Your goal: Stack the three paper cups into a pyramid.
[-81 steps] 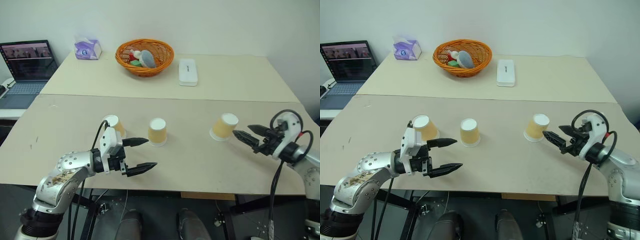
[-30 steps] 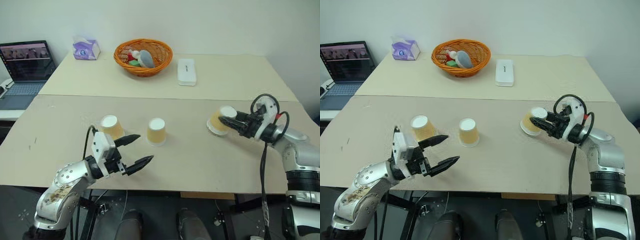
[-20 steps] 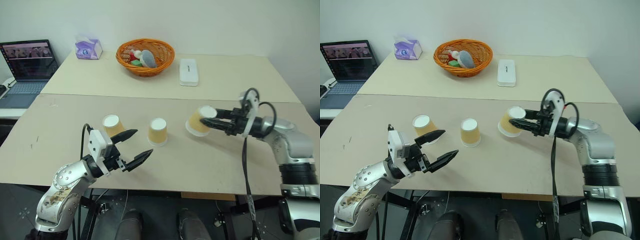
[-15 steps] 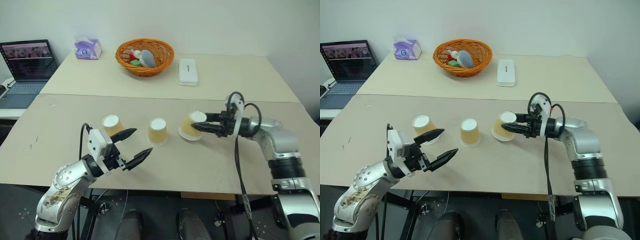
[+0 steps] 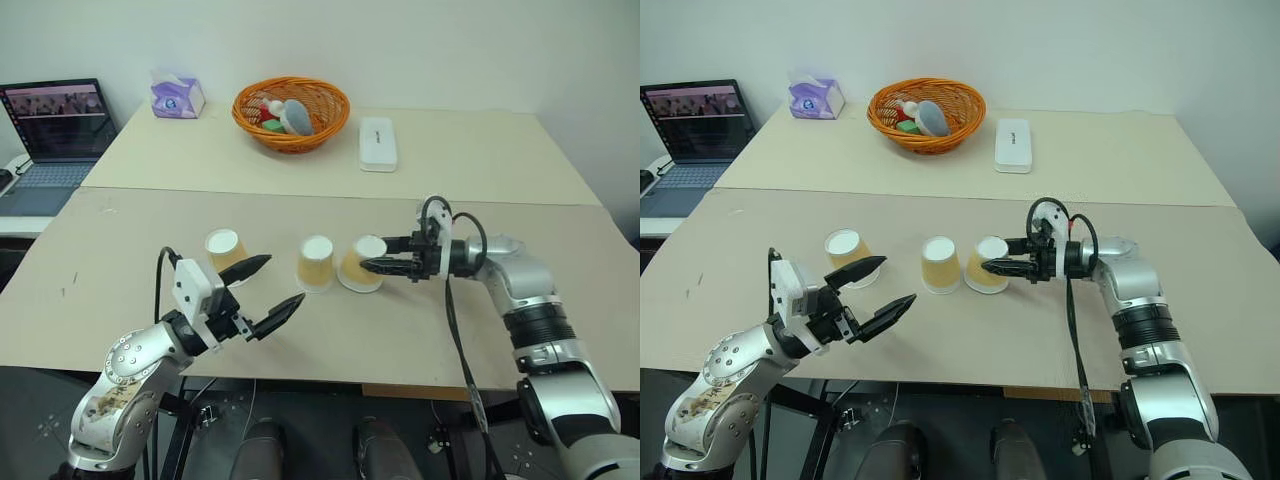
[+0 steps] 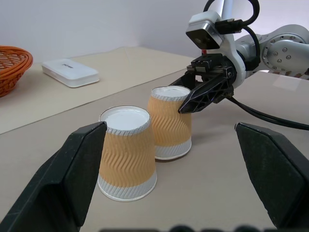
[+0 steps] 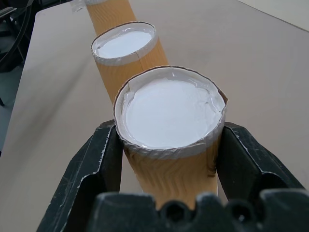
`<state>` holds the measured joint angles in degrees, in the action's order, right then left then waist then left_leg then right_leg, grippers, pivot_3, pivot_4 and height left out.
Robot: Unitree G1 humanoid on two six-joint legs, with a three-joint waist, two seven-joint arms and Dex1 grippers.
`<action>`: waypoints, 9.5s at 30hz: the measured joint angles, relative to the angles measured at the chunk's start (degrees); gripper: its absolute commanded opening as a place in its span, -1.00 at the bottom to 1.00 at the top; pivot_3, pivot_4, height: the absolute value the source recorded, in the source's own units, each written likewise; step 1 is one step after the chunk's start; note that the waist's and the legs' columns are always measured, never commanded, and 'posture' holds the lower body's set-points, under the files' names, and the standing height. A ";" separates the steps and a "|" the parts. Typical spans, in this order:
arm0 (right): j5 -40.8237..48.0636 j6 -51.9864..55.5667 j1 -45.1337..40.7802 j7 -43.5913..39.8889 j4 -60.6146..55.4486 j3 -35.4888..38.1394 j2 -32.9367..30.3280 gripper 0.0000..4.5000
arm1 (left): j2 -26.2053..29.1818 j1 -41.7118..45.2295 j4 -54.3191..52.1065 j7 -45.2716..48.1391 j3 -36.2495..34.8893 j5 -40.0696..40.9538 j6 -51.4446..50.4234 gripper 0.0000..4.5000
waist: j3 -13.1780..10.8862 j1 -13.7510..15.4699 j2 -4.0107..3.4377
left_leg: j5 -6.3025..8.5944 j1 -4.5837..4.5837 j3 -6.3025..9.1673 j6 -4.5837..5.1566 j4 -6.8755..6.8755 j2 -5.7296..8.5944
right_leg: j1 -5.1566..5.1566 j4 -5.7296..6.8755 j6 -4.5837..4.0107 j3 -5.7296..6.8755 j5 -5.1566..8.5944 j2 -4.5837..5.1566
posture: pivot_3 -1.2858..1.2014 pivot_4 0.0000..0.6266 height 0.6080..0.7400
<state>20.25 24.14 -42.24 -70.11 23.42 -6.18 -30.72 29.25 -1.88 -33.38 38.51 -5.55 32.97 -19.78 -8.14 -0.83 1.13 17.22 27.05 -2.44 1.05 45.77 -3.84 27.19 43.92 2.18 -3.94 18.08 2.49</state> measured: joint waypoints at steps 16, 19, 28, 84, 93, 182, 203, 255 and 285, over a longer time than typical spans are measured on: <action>-1.24 -0.98 -0.22 -0.55 0.83 0.02 0.98 0.30 | -0.37 1.19 -0.09 -0.91 0.18 0.01 -0.02 1.00 | 0.00 -0.16 0.00 | 0.00 -0.03 0.00 0.00 0.00 0.00 | 0.00 0.03 0.00 0.00 0.00 -0.01 | 0.03 -0.52 -0.12; -1.27 -0.98 -0.22 -0.55 0.83 0.02 1.00 0.30 | -0.39 1.18 -0.09 -0.94 0.18 0.01 -0.02 1.00 | 0.00 -0.15 0.00 | 0.00 -0.04 0.00 0.00 0.00 0.00 | 0.00 0.04 0.00 0.00 0.00 -0.01 | 0.03 -0.52 -0.12; -1.36 -0.29 -0.23 -0.97 0.68 -0.03 1.41 0.78 | -0.68 1.20 -0.09 -1.42 0.32 -0.02 -0.02 1.00 | 0.00 -0.17 0.00 | 0.00 -0.04 0.00 0.00 0.00 0.00 | 0.00 0.03 0.00 0.00 0.00 -0.01 | 0.03 -0.52 -0.12; 18.20 14.89 19.80 0.70 -37.64 13.10 -14.49 0.98 | -12.18 1.74 -0.49 -33.23 -14.95 8.34 -11.71 1.00 | -0.08 0.06 0.10 | 0.01 -0.01 0.20 0.01 0.00 0.05 | -0.13 -0.10 0.03 0.09 -0.02 0.01 | 0.03 -0.52 -0.12; 18.69 14.71 18.52 1.79 -37.62 13.06 -13.98 0.98 | -9.79 2.22 2.85 -30.07 -12.28 4.75 -10.92 1.00 | -0.09 0.13 0.11 | 0.01 -0.02 0.19 0.01 0.00 0.05 | -0.13 -0.09 0.03 0.09 -0.02 0.00 | 0.03 -0.52 -0.12; 21.59 14.75 22.79 8.50 -41.38 14.79 -14.62 1.00 | -0.43 47.50 27.93 17.51 8.21 4.57 -15.71 0.14 | -0.19 0.10 0.27 | -0.04 0.07 0.26 -0.04 0.01 0.09 | -0.10 -0.11 0.04 0.15 -0.02 0.00 | 0.03 -0.52 -0.12; 23.87 15.11 26.21 9.48 -44.28 18.38 -16.83 1.00 | -4.88 51.40 41.48 22.04 11.03 -0.93 -13.87 0.14 | -0.20 0.10 0.28 | -0.04 0.08 0.27 -0.04 0.01 0.09 | -0.11 -0.12 0.05 0.15 -0.01 0.00 | 0.03 -0.52 -0.12; 25.94 15.49 27.23 12.88 -43.60 19.09 -16.85 1.00 | -9.52 55.79 44.30 12.12 0.45 0.86 -15.63 0.98 | -0.20 0.09 0.29 | -0.04 0.10 0.31 -0.04 0.02 0.10 | -0.10 -0.11 0.05 0.15 -0.02 0.00 | 0.03 -0.52 -0.12; 6.22 1.93 22.55 51.81 -27.18 28.96 1.12 1.00 | -10.60 26.34 27.95 -30.88 -21.86 0.90 -14.93 0.98 | -0.18 0.92 0.39 | -0.10 0.25 0.27 -0.16 0.16 0.12 | 0.05 0.12 0.04 0.16 -0.03 0.11 | 0.03 -0.52 -0.12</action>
